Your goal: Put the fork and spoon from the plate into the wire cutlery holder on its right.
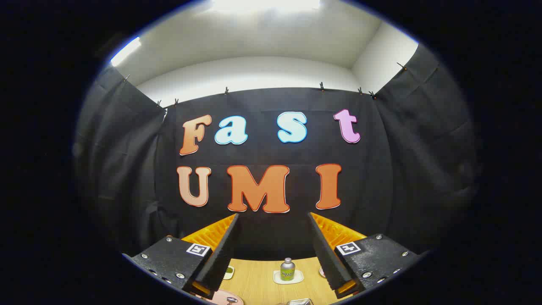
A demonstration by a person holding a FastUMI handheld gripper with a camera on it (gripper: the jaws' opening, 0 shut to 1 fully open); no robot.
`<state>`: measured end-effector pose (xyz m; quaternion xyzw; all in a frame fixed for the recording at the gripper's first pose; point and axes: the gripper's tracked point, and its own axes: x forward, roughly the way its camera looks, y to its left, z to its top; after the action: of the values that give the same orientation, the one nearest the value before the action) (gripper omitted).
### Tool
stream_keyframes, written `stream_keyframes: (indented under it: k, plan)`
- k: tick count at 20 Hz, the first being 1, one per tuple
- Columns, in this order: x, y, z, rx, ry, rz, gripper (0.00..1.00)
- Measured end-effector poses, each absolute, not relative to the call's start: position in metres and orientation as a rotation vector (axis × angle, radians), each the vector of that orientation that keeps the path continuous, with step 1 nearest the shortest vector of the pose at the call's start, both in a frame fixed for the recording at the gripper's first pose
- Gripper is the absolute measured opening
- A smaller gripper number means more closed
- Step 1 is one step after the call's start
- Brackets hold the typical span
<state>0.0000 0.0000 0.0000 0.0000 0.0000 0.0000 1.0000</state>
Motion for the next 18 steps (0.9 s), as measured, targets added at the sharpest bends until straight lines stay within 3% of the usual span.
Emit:
stream_keyframes:
  k: [7, 18]
  plan:
    - [0.001, 0.005, 0.016, -0.018, -0.052, -0.002, 0.96]
    - [0.006, 0.029, -0.02, 0.004, 0.026, 0.056, 0.97]
